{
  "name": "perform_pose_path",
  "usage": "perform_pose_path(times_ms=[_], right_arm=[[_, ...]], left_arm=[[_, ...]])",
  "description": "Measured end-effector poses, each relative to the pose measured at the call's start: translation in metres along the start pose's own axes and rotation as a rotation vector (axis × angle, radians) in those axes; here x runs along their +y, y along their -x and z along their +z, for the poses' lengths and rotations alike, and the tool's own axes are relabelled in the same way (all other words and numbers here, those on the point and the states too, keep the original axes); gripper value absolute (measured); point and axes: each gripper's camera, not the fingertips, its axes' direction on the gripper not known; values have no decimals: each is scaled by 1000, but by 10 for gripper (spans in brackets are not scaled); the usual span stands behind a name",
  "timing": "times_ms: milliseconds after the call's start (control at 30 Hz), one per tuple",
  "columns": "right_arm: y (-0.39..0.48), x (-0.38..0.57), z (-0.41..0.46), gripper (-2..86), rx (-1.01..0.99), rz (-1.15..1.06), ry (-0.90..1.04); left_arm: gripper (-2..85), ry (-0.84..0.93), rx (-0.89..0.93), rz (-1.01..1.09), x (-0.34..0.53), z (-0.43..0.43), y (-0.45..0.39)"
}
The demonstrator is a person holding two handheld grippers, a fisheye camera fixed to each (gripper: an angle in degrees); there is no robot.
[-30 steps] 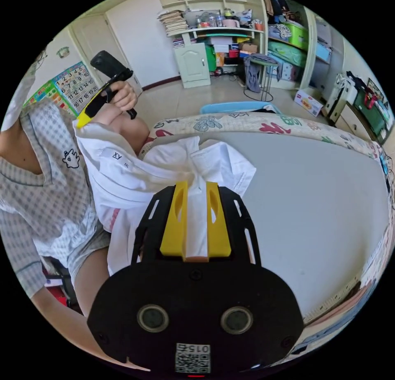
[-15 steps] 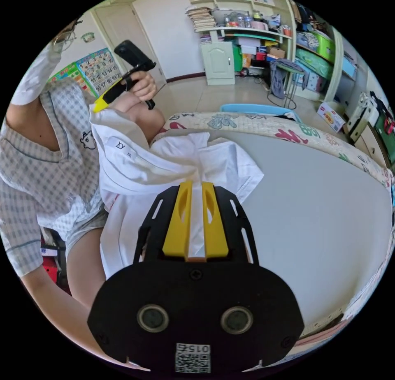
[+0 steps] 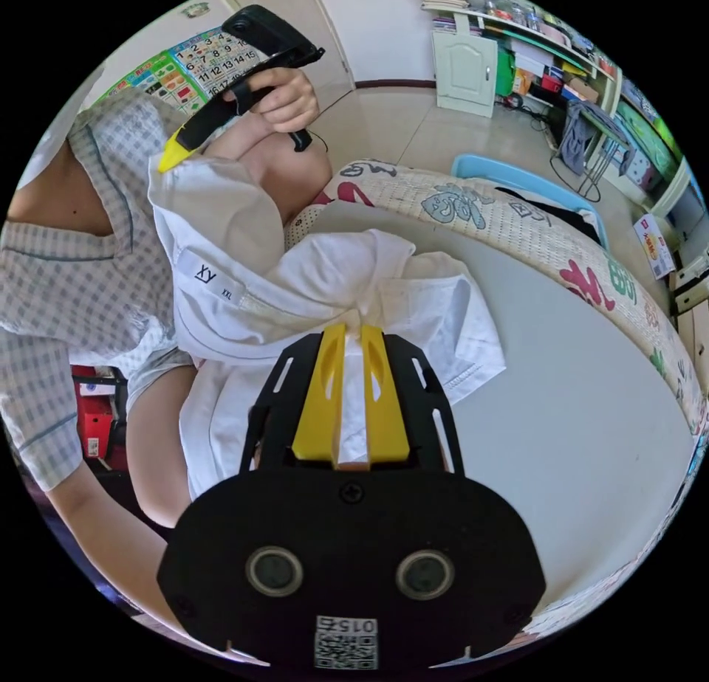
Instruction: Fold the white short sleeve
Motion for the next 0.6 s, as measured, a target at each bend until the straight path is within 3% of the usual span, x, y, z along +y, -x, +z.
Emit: perform_pose_path(times_ms=[167, 267, 467, 600], right_arm=[[26, 58, -25, 13, -24, 50, 39], [67, 119, -60, 1, 78, 132, 9], [225, 319, -251, -4, 464, 504, -415], [412, 437, -383, -5, 835, 736, -636]], left_arm=[[-2, 15, -7, -5, 3, 4, -18], [-2, 5, -56, -39, 8, -2, -29], [-3, -74, -343, -278, 7, -25, -42], [-3, -91, -643, -485, -47, -29, -54]])
